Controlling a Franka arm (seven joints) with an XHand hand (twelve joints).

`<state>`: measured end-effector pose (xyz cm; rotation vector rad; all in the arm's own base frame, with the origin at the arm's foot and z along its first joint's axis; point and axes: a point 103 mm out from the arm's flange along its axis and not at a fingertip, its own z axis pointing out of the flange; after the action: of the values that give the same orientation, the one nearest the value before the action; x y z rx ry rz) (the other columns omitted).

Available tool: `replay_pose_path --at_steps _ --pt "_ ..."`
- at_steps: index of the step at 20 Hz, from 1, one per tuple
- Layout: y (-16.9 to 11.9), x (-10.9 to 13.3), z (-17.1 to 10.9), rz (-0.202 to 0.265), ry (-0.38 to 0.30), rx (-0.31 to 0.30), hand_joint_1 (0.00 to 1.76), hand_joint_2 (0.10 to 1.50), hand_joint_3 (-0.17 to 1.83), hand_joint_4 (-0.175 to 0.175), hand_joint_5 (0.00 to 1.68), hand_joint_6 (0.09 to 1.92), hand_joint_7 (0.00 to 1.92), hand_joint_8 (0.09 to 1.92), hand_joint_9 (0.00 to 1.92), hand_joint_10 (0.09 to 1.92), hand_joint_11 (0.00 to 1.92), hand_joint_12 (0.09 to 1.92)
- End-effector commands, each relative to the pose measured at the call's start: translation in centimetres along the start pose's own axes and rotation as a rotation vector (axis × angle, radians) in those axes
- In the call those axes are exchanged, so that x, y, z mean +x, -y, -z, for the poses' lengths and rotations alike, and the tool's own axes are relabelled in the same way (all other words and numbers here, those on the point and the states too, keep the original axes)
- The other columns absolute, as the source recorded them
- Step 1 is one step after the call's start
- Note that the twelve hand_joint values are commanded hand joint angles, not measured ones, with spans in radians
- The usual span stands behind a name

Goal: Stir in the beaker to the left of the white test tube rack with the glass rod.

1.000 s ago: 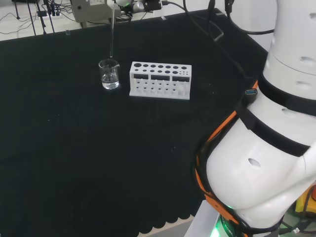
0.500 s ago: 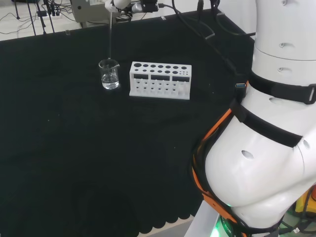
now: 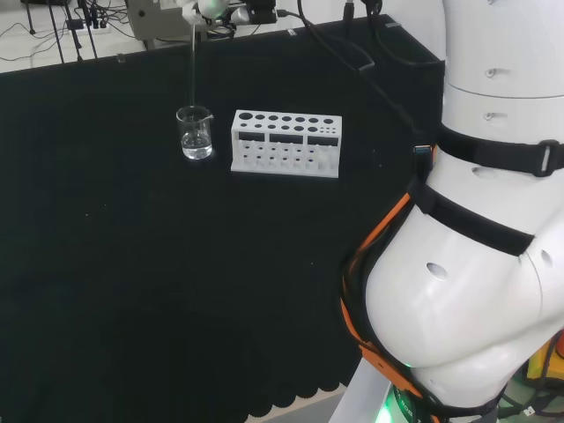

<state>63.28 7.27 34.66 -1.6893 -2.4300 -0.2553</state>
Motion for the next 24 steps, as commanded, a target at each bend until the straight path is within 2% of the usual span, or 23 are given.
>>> replay_pose_path --at_steps 1,14,18,24 --pt "-0.8 -0.5 -1.6 0.002 -0.008 0.028 1.32 0.76 0.5 -0.175 1.32 0.18 1.24 0.97 1.84 0.51 1.36 1.01" --pt "-2.6 -2.6 -6.1 0.004 -0.022 0.106 1.32 0.76 0.49 -0.175 1.32 0.18 1.24 0.97 1.84 0.51 1.36 1.01" --pt "-2.5 -3.5 -6.3 -0.013 -0.02 0.12 1.32 0.76 0.49 -0.175 1.32 0.17 1.24 0.97 1.84 0.51 1.36 1.01" --pt "-1.3 -4.1 -5.2 -0.044 -0.004 0.132 1.32 0.76 0.49 -0.175 1.33 0.17 1.24 0.96 1.85 0.51 1.36 1.01"
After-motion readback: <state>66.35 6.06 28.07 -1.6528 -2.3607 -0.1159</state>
